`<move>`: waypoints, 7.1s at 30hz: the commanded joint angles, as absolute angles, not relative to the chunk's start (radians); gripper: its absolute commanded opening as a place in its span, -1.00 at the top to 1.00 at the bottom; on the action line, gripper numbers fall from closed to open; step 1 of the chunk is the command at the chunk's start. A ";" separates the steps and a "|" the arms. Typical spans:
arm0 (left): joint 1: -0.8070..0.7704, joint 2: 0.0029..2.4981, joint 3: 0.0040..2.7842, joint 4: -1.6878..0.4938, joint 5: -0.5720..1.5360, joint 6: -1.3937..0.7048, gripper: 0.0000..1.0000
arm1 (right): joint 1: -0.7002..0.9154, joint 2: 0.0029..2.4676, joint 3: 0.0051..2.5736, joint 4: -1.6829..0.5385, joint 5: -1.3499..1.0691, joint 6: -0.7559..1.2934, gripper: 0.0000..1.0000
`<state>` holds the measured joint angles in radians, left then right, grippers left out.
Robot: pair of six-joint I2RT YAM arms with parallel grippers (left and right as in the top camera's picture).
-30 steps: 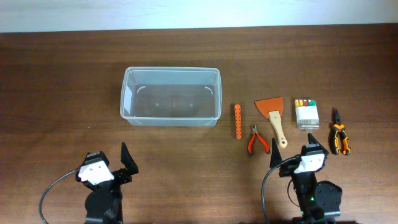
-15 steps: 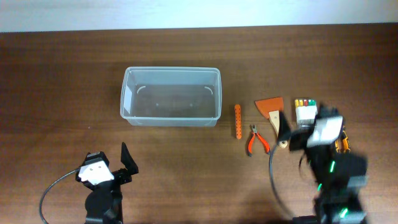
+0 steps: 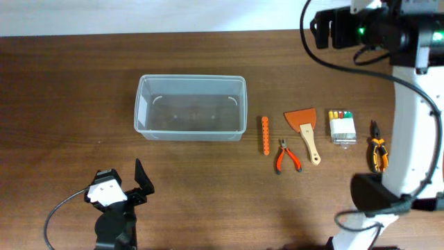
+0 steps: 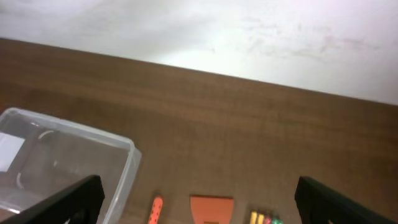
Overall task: Pack container
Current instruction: 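Move the right gripper to the orange scraper and grasp its wooden handle, then lift the scraper and lower it into the clear container, release, then move the right gripper to the marker pack and grasp it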
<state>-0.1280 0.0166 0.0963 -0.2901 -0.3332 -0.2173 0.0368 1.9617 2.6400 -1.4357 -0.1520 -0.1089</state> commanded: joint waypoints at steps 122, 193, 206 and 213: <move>-0.131 0.012 0.093 -0.292 -0.337 -0.208 -0.98 | -0.023 1.915 1.382 -0.952 -0.043 -0.157 0.92; -0.131 0.012 0.093 -0.292 -0.337 -0.208 -0.99 | 0.601 2.361 2.156 -1.214 -0.251 -0.776 0.52; -0.131 0.012 0.093 -0.292 -0.337 -0.208 -0.98 | 0.585 2.280 2.247 -1.265 -0.230 -0.623 -0.56; -0.131 0.012 0.093 -0.291 -0.337 -0.208 -0.99 | 0.428 2.188 2.532 -1.563 -0.088 -0.342 -0.72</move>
<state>-0.1280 0.0166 0.0963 -0.2901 -0.3336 -0.2173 0.5373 2.3131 2.3936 -1.4921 -0.1608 -0.5087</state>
